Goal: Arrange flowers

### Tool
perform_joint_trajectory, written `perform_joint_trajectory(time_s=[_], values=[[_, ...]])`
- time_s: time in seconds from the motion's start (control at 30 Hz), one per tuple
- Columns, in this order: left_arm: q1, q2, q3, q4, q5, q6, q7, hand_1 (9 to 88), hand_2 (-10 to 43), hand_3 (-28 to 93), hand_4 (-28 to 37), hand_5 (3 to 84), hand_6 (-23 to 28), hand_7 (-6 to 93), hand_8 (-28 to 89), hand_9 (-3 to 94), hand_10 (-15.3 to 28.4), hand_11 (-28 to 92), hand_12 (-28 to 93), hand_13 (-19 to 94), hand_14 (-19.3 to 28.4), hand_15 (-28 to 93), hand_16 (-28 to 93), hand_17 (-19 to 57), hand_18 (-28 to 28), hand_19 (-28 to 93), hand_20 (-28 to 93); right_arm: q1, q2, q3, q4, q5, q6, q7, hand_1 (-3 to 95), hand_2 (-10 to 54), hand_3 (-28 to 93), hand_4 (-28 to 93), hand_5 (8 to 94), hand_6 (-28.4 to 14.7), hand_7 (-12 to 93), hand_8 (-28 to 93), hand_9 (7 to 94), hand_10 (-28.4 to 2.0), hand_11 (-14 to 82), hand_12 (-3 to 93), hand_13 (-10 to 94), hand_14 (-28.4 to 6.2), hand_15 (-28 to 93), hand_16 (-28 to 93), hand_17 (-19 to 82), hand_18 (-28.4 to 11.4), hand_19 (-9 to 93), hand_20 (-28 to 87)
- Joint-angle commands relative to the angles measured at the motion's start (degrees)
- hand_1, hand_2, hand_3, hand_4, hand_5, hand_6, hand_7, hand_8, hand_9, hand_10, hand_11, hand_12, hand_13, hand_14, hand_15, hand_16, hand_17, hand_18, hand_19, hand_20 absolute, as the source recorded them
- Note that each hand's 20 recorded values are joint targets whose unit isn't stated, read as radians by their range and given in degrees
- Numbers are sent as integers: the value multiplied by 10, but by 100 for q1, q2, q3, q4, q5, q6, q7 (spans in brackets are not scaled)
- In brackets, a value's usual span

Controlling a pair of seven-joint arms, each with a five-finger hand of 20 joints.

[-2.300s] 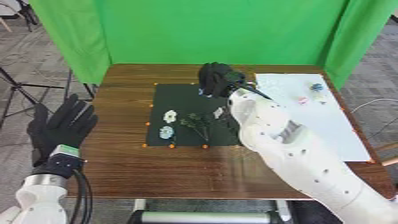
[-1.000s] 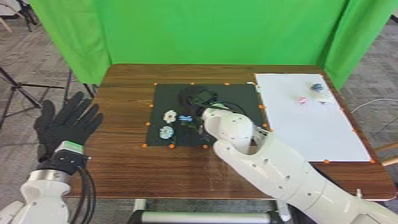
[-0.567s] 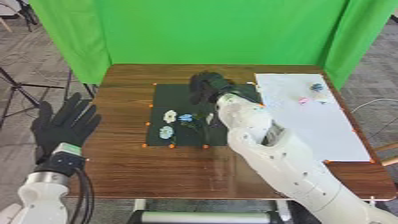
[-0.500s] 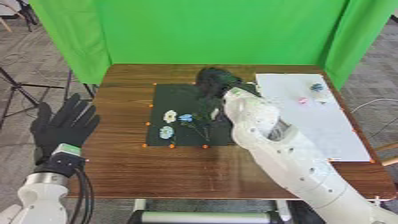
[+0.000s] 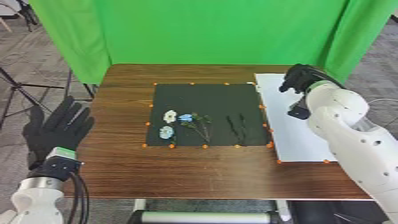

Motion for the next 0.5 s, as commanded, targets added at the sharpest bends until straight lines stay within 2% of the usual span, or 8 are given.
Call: perform_joint_trajectory(time_s=[0.03,0.1,0.23,0.37,0.5], values=[[7,-11,32,-26,-9,10,46,239,108,677,-283,333,64,153,-99,259,133,192,94,157,130,279,-74,-31,114,234,83,-533,701,521,37,136,-151,-105,392,-95,821,-283,440,-66,214,-131,445,-169,144,158,422,-152,461,131,260,-230,726,290],[62,5,-1,-37,10,-12,68,238,108,679,-283,332,64,153,-99,259,132,193,93,157,131,280,-74,-31,113,233,83,-608,855,562,14,105,-242,-140,404,-95,818,-282,436,-62,223,-134,442,-166,145,155,415,-149,441,120,249,-221,701,274],[79,49,39,-59,-42,122,230,238,109,681,-283,332,64,154,-99,259,133,193,93,158,130,281,-75,-31,113,234,83,-653,1026,597,75,128,-219,-278,428,-95,836,-281,428,-49,241,-145,441,-150,143,146,410,-135,398,102,234,-210,654,242],[63,65,86,-57,-56,103,266,239,110,683,-283,334,64,156,-100,262,132,200,93,162,131,288,-76,-31,114,234,83,-588,1018,601,216,129,-216,-325,442,-95,846,-282,415,-34,257,-161,434,-121,138,134,422,-128,395,109,224,-207,639,227],[13,70,122,-41,-45,75,258,239,110,685,-283,335,64,158,-101,262,132,202,91,163,131,290,-79,-30,113,234,83,-451,1010,473,312,128,-180,-418,449,-95,851,-282,400,-25,260,-166,423,-108,131,125,443,-124,414,121,223,-206,640,226]])
